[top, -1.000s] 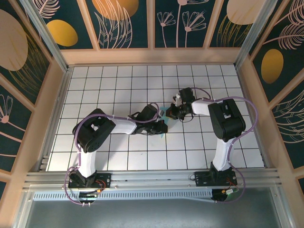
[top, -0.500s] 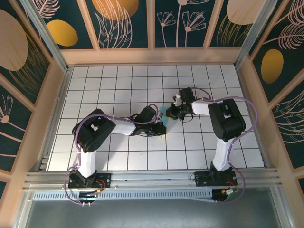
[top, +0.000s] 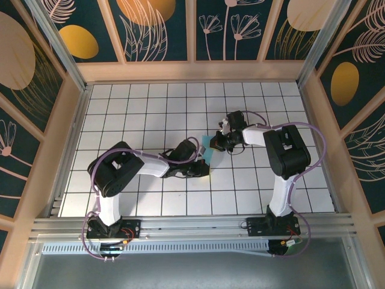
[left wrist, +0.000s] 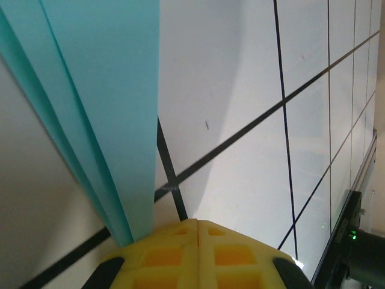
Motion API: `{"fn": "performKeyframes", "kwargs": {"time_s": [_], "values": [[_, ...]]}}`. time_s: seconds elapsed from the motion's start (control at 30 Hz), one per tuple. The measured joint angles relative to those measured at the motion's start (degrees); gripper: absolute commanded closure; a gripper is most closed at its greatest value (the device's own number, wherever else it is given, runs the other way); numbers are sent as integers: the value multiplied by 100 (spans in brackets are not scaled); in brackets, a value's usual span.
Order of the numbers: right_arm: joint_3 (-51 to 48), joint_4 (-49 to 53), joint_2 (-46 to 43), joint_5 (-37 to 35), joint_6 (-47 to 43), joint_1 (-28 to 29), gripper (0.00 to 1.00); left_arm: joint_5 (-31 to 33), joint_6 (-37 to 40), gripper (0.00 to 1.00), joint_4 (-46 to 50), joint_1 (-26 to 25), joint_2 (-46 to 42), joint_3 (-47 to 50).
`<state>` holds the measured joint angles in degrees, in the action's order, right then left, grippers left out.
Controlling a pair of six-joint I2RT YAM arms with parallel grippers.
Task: Fold a paper plane with a square sheet of paper (fold left side to right side)
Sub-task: Fold the wing for the fifth time at the center of the table.
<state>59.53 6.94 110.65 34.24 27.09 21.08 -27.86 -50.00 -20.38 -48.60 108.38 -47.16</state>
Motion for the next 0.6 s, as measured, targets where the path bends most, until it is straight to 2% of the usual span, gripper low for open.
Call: {"fn": "performKeyframes", "kwargs": {"time_s": [0.37,0.6], "values": [[11,0,11,13,-2,0,100,-24,-203,100,50,-164,-553,380],[11,-2,11,13,-2,0,100,-166,-149,100,92,125,-857,76]]}}
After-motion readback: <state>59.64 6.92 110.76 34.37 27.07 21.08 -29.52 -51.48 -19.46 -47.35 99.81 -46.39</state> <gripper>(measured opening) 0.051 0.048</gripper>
